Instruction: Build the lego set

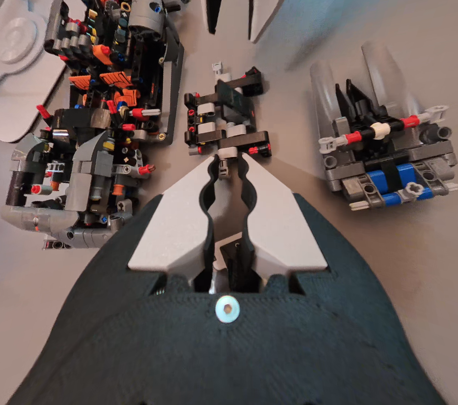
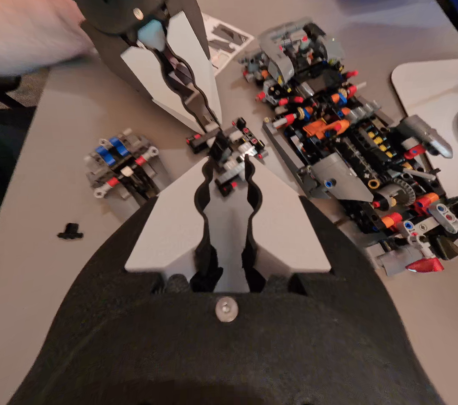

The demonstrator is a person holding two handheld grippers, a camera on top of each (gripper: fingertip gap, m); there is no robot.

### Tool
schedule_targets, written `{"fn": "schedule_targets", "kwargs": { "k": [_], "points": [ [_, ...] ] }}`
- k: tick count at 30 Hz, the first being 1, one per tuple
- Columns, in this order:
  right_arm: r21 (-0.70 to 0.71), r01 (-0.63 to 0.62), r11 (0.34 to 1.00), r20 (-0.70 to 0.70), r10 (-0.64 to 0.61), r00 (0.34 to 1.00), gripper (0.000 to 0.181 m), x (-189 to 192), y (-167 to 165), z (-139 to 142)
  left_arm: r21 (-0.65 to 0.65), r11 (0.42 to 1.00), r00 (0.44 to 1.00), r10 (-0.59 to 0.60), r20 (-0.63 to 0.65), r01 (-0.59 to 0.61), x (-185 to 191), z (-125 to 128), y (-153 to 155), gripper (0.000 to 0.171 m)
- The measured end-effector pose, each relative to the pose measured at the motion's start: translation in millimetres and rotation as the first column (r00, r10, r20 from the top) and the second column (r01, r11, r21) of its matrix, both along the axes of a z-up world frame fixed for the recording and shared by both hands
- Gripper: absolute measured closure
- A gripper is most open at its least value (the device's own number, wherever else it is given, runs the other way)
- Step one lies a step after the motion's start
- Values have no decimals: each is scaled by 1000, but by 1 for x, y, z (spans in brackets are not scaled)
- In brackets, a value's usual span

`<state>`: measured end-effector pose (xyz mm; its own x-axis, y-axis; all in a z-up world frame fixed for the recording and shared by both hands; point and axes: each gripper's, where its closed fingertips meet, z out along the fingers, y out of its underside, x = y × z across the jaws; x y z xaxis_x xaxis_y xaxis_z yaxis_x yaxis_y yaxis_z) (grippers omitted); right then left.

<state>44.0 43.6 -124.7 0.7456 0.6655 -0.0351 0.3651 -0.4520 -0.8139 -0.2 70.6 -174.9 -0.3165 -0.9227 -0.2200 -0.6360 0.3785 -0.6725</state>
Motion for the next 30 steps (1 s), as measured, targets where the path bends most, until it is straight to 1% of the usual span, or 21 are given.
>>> {"fn": "schedule_targets", "kwargs": {
  "k": [2, 5, 8, 10, 13, 15, 18, 20, 22, 23, 26, 30],
  "points": [
    [18, -5, 1000, -14, 6, 1000, 157, -8, -3, 8, 21, 1000, 1000, -15, 19, 15, 2, 5, -3, 158],
    [42, -4, 999, -8, 4, 1000, 154, -13, -5, 13, 53, 998, 998, -47, 40, 45, 8, 12, -9, 158],
    [43, -14, 999, 49, 12, 999, 155, -13, -9, 3, 74, 995, 997, -62, 35, 59, 13, 14, -13, 158],
    [29, -14, 999, 61, 12, 998, 157, -12, -14, -3, 86, 995, 998, -59, 24, 57, 16, 14, -13, 158],
    [40, 23, 999, 57, -26, 998, 158, -3, -15, -3, 87, 994, 997, -68, 33, 65, 20, 16, -14, 158],
    [49, 67, 997, 76, -70, 995, 155, 8, -14, -2, 88, 993, 996, -78, 45, 74, 23, 18, -16, 158],
    [59, 101, 993, 93, -106, 990, 152, 23, -13, -2, 98, 992, 995, -82, 52, 77, 26, 20, -15, 158],
    [51, 127, 991, 115, -132, 984, 147, 33, -13, -6, 93, 992, 994, -92, 56, 87, 28, 21, -17, 158],
    [28, 146, 989, 89, -148, 985, 130, 38, -14, -7, 100, 990, 992, -108, 65, 101, 30, 23, -19, 158],
    [15, 151, 988, 65, -152, 986, 127, 39, -15, -7, 104, 988, 990, -120, 69, 112, 31, 24, -21, 158],
    [-4, 146, 989, -2, -146, 989, 126, 38, -18, -4, 113, 984, 984, -152, 89, 141, 35, 29, -26, 158],
    [-83, 95, 992, -105, -104, 989, 125, 28, -28, -2, 152, 970, 969, -209, 129, 189, 41, 42, -33, 158]
  ]
}}
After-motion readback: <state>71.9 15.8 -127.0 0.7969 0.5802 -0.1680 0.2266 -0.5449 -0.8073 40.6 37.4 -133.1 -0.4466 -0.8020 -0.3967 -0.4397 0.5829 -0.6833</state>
